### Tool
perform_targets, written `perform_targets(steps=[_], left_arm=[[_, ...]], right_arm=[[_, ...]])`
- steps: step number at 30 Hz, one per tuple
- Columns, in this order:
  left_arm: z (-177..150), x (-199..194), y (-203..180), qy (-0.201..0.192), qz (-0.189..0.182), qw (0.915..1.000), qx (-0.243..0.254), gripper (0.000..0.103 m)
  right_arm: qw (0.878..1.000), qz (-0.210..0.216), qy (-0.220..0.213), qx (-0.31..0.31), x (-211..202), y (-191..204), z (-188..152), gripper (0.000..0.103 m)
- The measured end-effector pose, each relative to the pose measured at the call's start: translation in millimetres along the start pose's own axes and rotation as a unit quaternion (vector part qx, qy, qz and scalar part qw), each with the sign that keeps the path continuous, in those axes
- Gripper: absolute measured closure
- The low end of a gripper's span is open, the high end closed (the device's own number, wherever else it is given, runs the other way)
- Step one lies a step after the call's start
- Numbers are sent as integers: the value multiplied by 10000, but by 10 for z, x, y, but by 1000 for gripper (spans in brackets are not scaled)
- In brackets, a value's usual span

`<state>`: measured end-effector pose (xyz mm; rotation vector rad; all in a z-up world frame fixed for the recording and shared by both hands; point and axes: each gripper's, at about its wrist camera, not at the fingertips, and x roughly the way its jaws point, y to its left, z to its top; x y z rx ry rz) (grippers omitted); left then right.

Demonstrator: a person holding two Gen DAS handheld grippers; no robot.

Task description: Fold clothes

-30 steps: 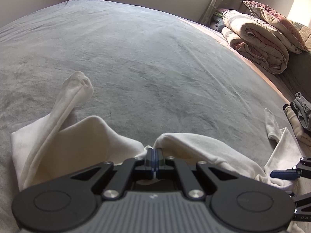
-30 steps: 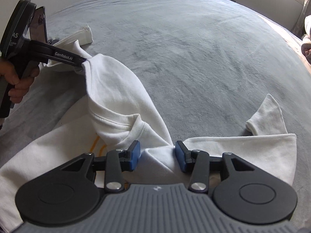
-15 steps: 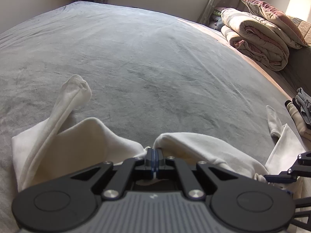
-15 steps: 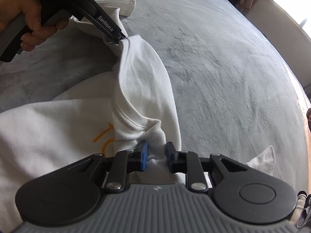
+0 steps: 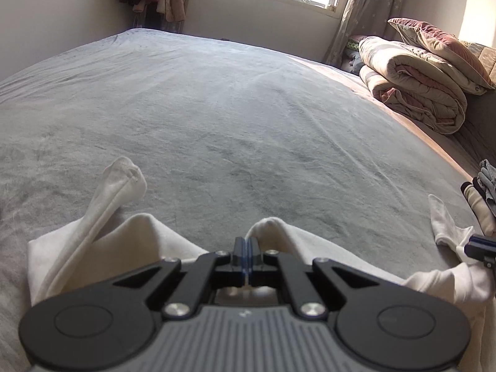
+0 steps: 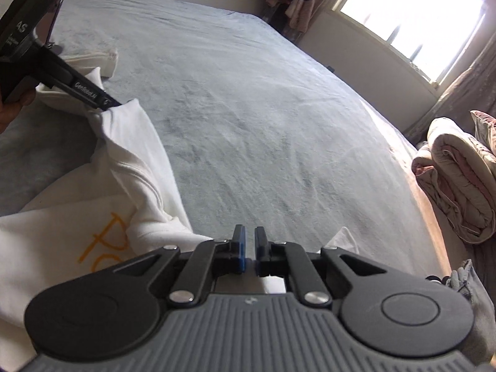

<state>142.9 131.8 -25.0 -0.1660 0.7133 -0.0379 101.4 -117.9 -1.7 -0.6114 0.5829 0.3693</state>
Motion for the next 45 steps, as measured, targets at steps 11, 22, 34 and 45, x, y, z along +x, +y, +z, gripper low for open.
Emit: perform_targets(steps=[11,22,34,45], left_arm=[[35,-11,-109,123,242,9991,315,102],[-41,49,-15,408,119,9985,338,102],[-31,57,28,453,15,9989,156,102],[-8,30,7,178,4,9997,151,102]], right_arm=[[9959,112,-78,892,-331,-308,-288,103],[9873,1253,628,749,-310,105,-373,102],[9714,1551,653,1674,-27,-457,-71,58],[9628,1729,808,1914,236,-460,-328,95]])
